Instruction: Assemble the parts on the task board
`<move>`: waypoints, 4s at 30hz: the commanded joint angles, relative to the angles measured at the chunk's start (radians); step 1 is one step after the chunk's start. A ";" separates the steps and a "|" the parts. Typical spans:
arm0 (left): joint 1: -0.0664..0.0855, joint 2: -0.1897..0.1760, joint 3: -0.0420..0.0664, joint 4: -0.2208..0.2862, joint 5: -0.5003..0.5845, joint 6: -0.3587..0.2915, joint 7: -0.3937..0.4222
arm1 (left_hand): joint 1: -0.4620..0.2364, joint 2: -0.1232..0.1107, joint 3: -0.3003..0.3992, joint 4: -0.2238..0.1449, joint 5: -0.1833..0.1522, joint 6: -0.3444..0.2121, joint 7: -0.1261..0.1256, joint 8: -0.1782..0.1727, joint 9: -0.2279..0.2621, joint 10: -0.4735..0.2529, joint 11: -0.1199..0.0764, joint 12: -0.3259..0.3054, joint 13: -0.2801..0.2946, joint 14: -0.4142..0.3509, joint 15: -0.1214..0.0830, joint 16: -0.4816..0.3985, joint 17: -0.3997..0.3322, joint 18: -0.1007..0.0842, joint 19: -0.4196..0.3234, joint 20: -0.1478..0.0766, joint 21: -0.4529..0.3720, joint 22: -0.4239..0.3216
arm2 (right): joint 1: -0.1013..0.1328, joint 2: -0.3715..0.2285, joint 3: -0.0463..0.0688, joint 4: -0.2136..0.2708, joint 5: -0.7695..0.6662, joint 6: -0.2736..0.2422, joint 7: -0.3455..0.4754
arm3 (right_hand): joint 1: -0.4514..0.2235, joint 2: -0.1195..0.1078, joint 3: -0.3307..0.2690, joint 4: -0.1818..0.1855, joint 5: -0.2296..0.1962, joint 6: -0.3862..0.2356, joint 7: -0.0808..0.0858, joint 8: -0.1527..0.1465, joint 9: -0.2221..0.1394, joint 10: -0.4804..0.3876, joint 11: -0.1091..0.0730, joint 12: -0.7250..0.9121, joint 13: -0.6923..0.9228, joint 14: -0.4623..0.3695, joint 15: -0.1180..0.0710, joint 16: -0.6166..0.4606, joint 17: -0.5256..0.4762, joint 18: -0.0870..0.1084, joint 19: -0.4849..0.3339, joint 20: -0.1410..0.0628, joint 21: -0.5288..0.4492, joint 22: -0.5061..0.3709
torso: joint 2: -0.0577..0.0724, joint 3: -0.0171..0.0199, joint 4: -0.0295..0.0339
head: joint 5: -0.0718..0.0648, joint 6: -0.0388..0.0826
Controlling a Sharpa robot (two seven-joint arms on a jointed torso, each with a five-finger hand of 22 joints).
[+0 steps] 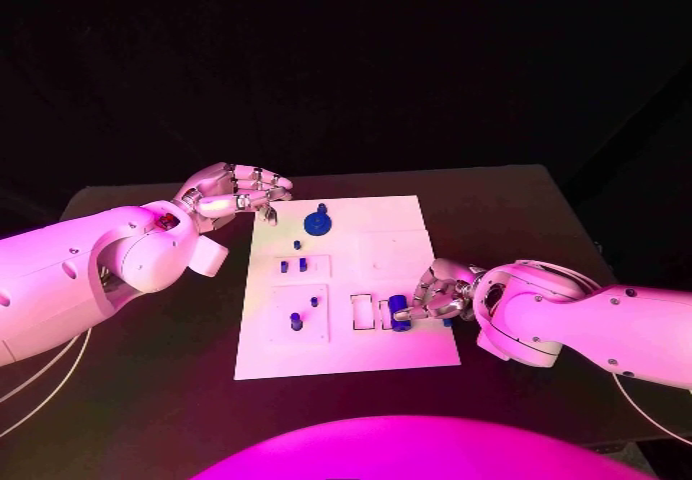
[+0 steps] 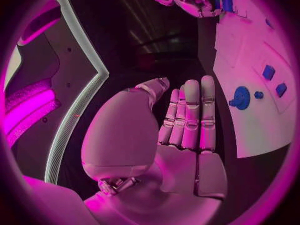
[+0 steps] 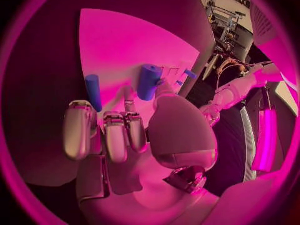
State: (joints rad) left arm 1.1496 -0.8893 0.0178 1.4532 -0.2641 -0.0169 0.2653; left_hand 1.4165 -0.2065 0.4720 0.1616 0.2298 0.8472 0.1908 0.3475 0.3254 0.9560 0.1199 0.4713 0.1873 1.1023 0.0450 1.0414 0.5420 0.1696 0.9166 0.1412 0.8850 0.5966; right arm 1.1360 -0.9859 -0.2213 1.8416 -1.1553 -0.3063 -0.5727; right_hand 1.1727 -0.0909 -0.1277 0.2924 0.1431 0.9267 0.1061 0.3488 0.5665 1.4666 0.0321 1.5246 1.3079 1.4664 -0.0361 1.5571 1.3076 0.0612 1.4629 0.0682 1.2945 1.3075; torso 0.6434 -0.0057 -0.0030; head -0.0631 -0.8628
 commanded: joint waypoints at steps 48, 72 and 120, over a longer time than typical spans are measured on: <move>0.000 0.000 0.001 0.001 0.004 0.026 -0.005 | -0.002 0.009 0.002 0.007 0.004 -0.007 -0.002 0.001 0.000 -0.009 0.001 0.005 0.001 -0.007 0.003 0.002 0.002 0.015 0.004 0.004 -0.008 -0.002 | 0.027 0.004 0.003 0.030 0.177 -0.081 0.044 | 0.253 0.001 0.154 -0.014 0.002 0.064 -0.017 -0.009 -0.024 0.065 -0.020 -0.004 0.202 0.096 -0.017 0.002 0.225 -0.005 0.018 -0.014 -0.009 0.137 | 0.000 -0.0011 -0.0005 | 0.002 -0.001; 0.000 0.004 0.000 0.000 0.004 0.028 -0.005 | -0.002 0.009 0.002 0.007 0.004 -0.007 -0.002 0.001 0.000 -0.009 0.001 0.005 0.001 -0.007 0.003 0.002 0.002 0.015 0.004 0.004 -0.008 -0.002 | 0.065 0.072 0.004 0.029 0.210 -0.036 0.049 | 0.105 0.019 0.176 -0.001 0.000 0.086 -0.022 -0.012 -0.030 0.067 -0.024 -0.005 0.205 0.097 -0.020 0.002 0.226 -0.005 0.019 -0.017 -0.012 0.140 | 0.000 -0.0009 -0.0011 | 0.004 0.002; 0.000 -0.001 0.000 0.002 0.003 0.027 -0.008 | -0.002 0.009 0.002 0.007 0.004 -0.007 -0.002 0.001 0.000 -0.009 0.001 0.005 0.001 -0.007 0.003 0.002 0.002 0.015 0.004 0.004 -0.008 -0.002 | 0.026 0.177 0.004 -0.048 0.027 0.002 -0.012 | -0.080 0.056 0.206 0.001 -0.001 0.122 -0.051 0.059 0.006 0.071 -0.049 -0.007 0.209 0.100 -0.041 0.007 0.243 -0.007 0.025 -0.036 -0.007 0.149 | 0.000 -0.0002 -0.0016 | 0.007 0.002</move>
State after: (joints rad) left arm 1.1495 -0.8915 0.0175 1.4535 -0.2644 -0.0045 0.2525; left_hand 1.4165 -0.2064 0.4748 0.1646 0.2297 0.8473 0.1908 0.3475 0.3255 0.9558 0.1201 0.4713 0.1875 1.1023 0.0450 1.0414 0.5430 0.1696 0.9169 0.1415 0.8802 0.5949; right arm 1.1632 -0.8079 -0.2173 1.7938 -1.1024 -0.3142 -0.5802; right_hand 1.1021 -0.0333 0.0724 0.2912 0.1416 1.0509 0.0573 0.4031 0.5741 1.4646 -0.0093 1.5193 1.3081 1.4665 -0.0719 1.5612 1.3081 0.0612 1.4631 0.0387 1.2874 1.3080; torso 0.6435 -0.0060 -0.0045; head -0.0560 -0.8616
